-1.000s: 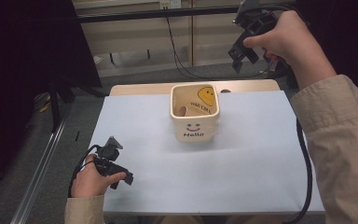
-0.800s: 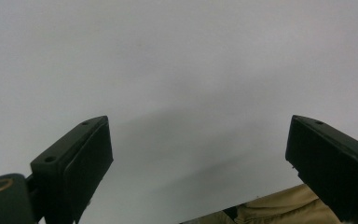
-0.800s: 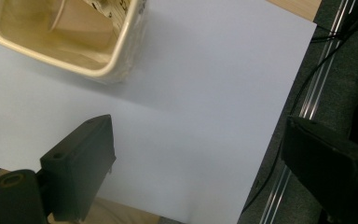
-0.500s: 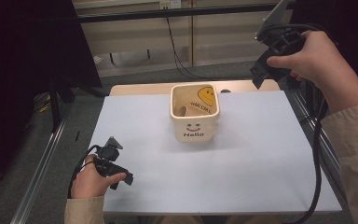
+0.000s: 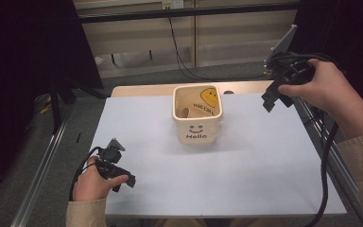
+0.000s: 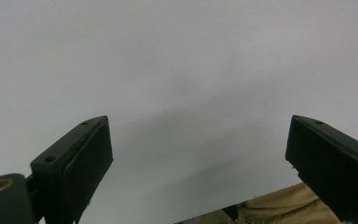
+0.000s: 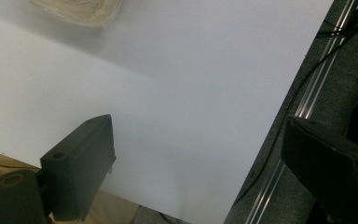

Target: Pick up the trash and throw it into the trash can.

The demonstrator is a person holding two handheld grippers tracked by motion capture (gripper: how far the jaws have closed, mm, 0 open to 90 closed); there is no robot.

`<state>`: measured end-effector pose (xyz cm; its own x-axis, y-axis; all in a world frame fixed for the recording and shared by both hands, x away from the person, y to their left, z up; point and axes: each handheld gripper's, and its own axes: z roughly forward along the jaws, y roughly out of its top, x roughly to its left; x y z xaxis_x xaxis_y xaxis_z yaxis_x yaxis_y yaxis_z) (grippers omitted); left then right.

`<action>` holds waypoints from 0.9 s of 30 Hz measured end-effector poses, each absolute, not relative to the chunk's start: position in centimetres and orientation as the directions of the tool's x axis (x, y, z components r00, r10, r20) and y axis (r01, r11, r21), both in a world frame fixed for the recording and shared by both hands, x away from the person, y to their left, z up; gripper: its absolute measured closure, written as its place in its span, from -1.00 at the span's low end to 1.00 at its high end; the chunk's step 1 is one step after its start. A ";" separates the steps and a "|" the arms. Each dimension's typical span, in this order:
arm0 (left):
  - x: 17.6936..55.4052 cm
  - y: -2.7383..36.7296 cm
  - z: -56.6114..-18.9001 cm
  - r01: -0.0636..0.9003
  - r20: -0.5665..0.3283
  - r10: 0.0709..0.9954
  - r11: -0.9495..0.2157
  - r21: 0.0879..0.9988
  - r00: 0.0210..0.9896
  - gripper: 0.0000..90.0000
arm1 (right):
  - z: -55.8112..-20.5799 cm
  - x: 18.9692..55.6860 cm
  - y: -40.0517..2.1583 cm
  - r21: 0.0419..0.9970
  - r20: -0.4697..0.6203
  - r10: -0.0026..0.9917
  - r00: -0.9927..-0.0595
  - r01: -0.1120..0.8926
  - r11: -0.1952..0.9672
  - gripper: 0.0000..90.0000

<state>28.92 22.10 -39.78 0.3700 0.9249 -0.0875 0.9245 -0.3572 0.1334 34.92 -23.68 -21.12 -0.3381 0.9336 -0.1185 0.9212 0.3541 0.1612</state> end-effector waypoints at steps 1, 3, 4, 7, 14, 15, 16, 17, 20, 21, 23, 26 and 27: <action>28.9 22.1 -39.8 0.925 -0.088 0.925 -0.356 0.134 0.369 -0.84 | -21.4 34.8 -23.8 0.158 -0.122 0.934 -0.335 0.923 0.352 -0.78; 28.9 22.0 -39.8 0.929 -0.095 0.928 -0.346 0.135 0.359 -0.84 | -22.2 34.6 -23.9 0.148 -0.131 0.931 -0.341 0.922 0.359 -0.78; 28.9 22.1 -39.8 0.928 -0.091 0.929 -0.346 0.138 0.360 -0.84 | -22.9 34.4 -24.2 0.150 -0.117 0.931 -0.347 0.920 0.362 -0.78; 28.8 22.0 -39.8 0.931 -0.100 0.931 -0.338 0.137 0.352 -0.84 | -23.8 34.2 -24.4 0.143 -0.128 0.931 -0.341 0.923 0.358 -0.78; 28.9 22.1 -39.8 0.929 -0.090 0.930 -0.343 0.140 0.357 -0.84 | -26.8 33.0 -25.0 0.136 -0.134 0.928 -0.346 0.922 0.363 -0.78; 28.9 22.1 -39.8 0.929 -0.090 0.930 -0.343 0.140 0.357 -0.84 | -26.8 33.0 -25.0 0.136 -0.134 0.928 -0.346 0.922 0.363 -0.78; 28.9 22.1 -39.8 0.929 -0.091 0.930 -0.341 0.142 0.355 -0.84 | -27.1 32.9 -25.1 0.132 -0.132 0.928 -0.349 0.921 0.366 -0.78; 28.9 22.1 -39.8 0.927 -0.089 0.928 -0.349 0.140 0.363 -0.84 | -27.9 32.5 -25.4 0.130 -0.125 0.930 -0.346 0.924 0.361 -0.78; 28.9 22.1 -39.8 0.926 -0.092 0.926 -0.354 0.131 0.367 -0.84 | -28.5 32.1 -25.6 0.128 -0.130 0.929 -0.348 0.923 0.363 -0.78; 28.9 22.1 -39.8 0.927 -0.090 0.927 -0.351 0.134 0.365 -0.84 | -28.9 31.8 -25.8 0.125 -0.124 0.930 -0.346 0.924 0.361 -0.78; 28.9 22.1 -39.8 0.927 -0.092 0.927 -0.351 0.133 0.365 -0.84 | -29.5 31.3 -26.0 0.131 -0.140 0.930 -0.339 0.925 0.357 -0.78; 28.9 22.0 -39.8 0.928 -0.094 0.928 -0.347 0.134 0.361 -0.84 | -30.8 30.4 -26.5 0.132 -0.124 0.929 -0.347 0.923 0.363 -0.78; 28.9 22.0 -39.8 0.928 -0.094 0.928 -0.347 0.134 0.361 -0.84 | -30.8 30.4 -26.5 0.132 -0.124 0.929 -0.347 0.923 0.363 -0.78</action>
